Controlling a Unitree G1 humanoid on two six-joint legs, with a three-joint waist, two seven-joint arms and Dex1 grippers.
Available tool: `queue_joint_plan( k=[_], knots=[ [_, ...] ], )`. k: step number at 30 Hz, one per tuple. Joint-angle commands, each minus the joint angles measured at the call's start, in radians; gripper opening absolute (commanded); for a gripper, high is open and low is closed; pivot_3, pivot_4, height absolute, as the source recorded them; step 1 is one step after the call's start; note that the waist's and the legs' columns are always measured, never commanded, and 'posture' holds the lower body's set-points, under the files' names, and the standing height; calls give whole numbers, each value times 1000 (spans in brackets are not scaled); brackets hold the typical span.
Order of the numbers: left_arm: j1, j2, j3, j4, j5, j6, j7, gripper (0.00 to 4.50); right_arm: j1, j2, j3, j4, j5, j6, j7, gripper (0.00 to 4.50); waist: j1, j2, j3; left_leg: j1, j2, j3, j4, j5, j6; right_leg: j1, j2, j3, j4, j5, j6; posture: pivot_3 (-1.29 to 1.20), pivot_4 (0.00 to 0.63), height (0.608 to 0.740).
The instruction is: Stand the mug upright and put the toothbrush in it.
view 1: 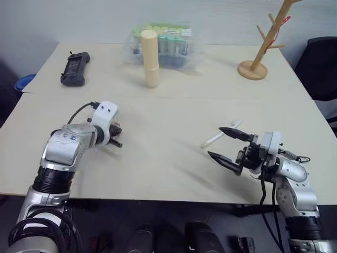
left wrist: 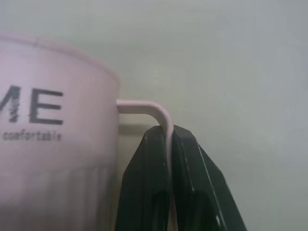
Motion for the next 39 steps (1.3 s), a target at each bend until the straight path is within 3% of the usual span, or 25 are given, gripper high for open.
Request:
queue_joint_plan(
  k=[1,4,10,13,16,20,23,31,35,39],
  knots=[
    [28,-73,49,-52,-146,-171,-211,26,19,-23,-47,-23,6,-30,-11,4500,12,0,0,0,0,0,0,0,0,0,0,0,-1,0,0,0,150,740],
    [73,-165,96,-112,-267,-315,-364,26,38,-36,-83,-13,-14,-66,-34,4500,17,0,0,-1,0,-1,2,0,1,1,-1,-1,-4,0,0,0,150,740],
    [142,-396,79,-44,-316,-662,-530,26,71,-74,-132,11,-41,-120,-48,4500,8,0,0,-2,1,1,2,-1,1,1,1,-1,-4,0,0,0,150,740],
    [179,-490,18,72,-250,-847,-592,26,93,-82,-157,14,-43,-138,-62,4500,8,0,0,0,1,2,2,-1,1,1,2,0,-4,0,0,0,150,740],
    [218,-520,-34,205,-145,-1073,-646,26,117,-96,-169,0,-41,-140,-60,4500,8,0,0,1,1,3,2,-1,2,2,2,0,-4,0,0,0,150,740],
    [269,-497,-80,323,-73,-1209,-704,26,137,-107,-180,-22,-30,-132,-75,4500,9,0,0,1,1,3,2,-1,2,1,2,1,-4,0,0,0,150,740],
    [305,-483,-63,317,-76,-1259,-694,796,152,-106,-180,-35,-28,-131,-75,4500,11,0,0,1,1,3,2,-1,2,2,2,1,-4,0,0,0,150,740],
    [390,-340,-11,193,-103,-1188,-680,3235,196,-123,-214,2,-17,-133,-49,4500,12,0,0,1,1,2,2,-1,3,2,1,1,-4,0,0,0,150,740],
    [406,-247,24,180,-68,-1185,-670,4425,305,-172,-249,55,3,-89,14,4500,18,0,0,0,1,0,2,-2,3,2,1,0,-5,0,0,0,150,740],
    [486,-115,109,82,-131,-1095,-684,4471,405,-176,-317,86,-24,-149,4,4500,10,0,0,0,1,1,0,-2,4,2,0,0,-6,0,0,0,150,740]
  ],
)
